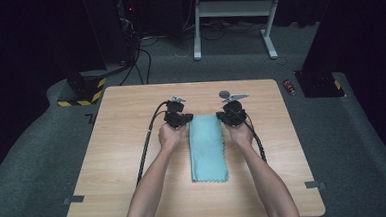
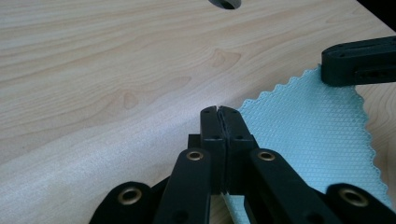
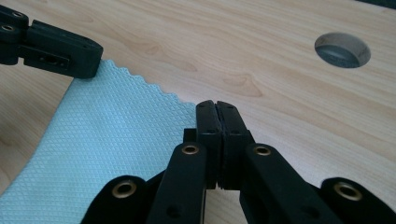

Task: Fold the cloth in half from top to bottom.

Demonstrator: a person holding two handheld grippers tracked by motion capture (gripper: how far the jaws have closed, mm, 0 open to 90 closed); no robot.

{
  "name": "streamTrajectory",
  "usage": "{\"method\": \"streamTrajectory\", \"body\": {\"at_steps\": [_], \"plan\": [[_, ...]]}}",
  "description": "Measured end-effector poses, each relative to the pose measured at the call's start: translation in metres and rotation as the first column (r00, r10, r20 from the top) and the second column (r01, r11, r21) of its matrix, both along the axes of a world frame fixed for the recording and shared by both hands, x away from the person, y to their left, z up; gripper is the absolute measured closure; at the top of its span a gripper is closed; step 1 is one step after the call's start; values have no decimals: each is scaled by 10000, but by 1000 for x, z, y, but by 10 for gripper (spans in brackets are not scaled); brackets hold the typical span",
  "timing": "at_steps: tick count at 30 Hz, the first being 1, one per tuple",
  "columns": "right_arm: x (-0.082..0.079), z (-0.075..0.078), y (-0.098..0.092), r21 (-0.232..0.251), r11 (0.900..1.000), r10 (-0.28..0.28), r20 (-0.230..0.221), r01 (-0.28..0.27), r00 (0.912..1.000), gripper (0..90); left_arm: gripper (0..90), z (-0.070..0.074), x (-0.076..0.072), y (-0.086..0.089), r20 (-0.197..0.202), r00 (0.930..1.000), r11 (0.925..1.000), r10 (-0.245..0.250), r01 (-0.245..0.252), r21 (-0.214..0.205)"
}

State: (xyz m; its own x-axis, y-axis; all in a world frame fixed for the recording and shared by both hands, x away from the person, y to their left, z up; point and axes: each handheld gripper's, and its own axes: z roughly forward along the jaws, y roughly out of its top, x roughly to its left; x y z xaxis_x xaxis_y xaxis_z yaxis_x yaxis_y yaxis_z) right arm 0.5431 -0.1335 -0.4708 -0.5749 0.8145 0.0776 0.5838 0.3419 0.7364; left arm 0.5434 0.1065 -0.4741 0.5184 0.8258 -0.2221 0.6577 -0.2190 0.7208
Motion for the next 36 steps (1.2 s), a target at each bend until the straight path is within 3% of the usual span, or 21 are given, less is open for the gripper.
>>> {"method": "streamTrajectory", "body": {"at_steps": [9, 15, 36], "plan": [[-5, 3, -4, 235, 9996, 150, 39, -151, 9999, 892, 891, 5, -7, 2, 148, 9995, 9996, -273, 275, -96], [-11, 6, -5, 372, 9986, 363, 192, -369, 9992, 891, 890, 6, -13, 7, 141, 9989, 9983, -451, 456, -371], [-28, -1, -17, 513, 9957, 753, 362, -771, 9965, 891, 890, 9, -29, 2, 505, 9933, 9942, -1038, 1051, -239]]}}
